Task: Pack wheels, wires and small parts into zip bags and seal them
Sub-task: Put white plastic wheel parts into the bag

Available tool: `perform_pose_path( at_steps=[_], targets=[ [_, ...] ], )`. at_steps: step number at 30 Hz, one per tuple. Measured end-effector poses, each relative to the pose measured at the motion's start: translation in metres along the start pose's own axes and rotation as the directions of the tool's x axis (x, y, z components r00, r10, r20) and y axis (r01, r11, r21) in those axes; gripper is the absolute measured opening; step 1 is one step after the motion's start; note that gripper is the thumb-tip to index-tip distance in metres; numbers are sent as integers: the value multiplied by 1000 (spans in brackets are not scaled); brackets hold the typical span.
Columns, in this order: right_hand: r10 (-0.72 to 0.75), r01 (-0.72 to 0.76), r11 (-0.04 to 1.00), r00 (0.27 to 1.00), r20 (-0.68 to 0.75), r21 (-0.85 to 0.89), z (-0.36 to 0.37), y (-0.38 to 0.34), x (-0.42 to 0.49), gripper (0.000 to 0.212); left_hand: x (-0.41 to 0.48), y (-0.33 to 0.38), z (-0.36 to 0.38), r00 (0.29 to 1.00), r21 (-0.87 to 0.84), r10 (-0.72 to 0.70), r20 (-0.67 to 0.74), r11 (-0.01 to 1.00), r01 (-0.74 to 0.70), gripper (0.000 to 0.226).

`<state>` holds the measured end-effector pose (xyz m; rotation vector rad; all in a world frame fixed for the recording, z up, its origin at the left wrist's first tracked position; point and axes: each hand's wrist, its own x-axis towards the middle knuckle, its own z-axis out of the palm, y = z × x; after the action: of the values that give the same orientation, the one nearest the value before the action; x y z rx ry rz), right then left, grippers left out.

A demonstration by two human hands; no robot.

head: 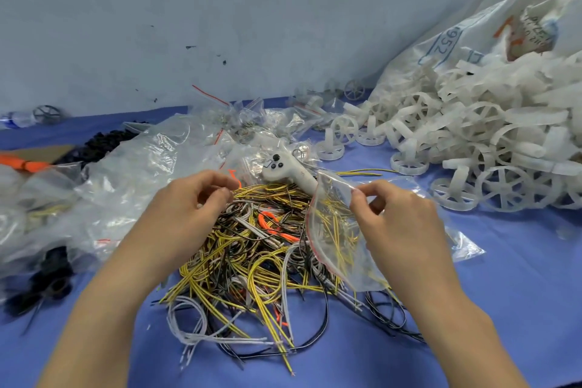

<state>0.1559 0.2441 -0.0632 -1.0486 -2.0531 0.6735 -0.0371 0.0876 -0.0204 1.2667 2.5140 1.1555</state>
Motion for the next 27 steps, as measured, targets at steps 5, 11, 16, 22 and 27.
perform_pose_path(
  at_steps=[5, 11, 16, 22, 27],
  targets=[
    [1, -1, 1000, 1000, 24, -14, 5, -3, 0, 18, 5, -25, -1, 992, 177, -97, -83, 978, 111, 15],
    [-5, 5, 1000, 1000, 10, -23, 6, -5, -1, 16, 4, -36, -1, 969, 132, -222, 113, 969, 207, 5],
    [-8, 8, 1000, 1000, 13, -18, 3, -3, -3, 17, 3, -34, -2, 969, 205, -215, 121, 961, 188, 2],
    [0, 0, 1000, 1000, 17, -10, 1, -2, -2, 18, 1, -22, -4, 999, 222, -39, -6, 974, 39, 8],
    [-7, 7, 1000, 1000, 6, -9, 1, -1, -1, 17, 2, -9, -13, 988, -115, 56, -144, 991, -73, 18]
  ],
)
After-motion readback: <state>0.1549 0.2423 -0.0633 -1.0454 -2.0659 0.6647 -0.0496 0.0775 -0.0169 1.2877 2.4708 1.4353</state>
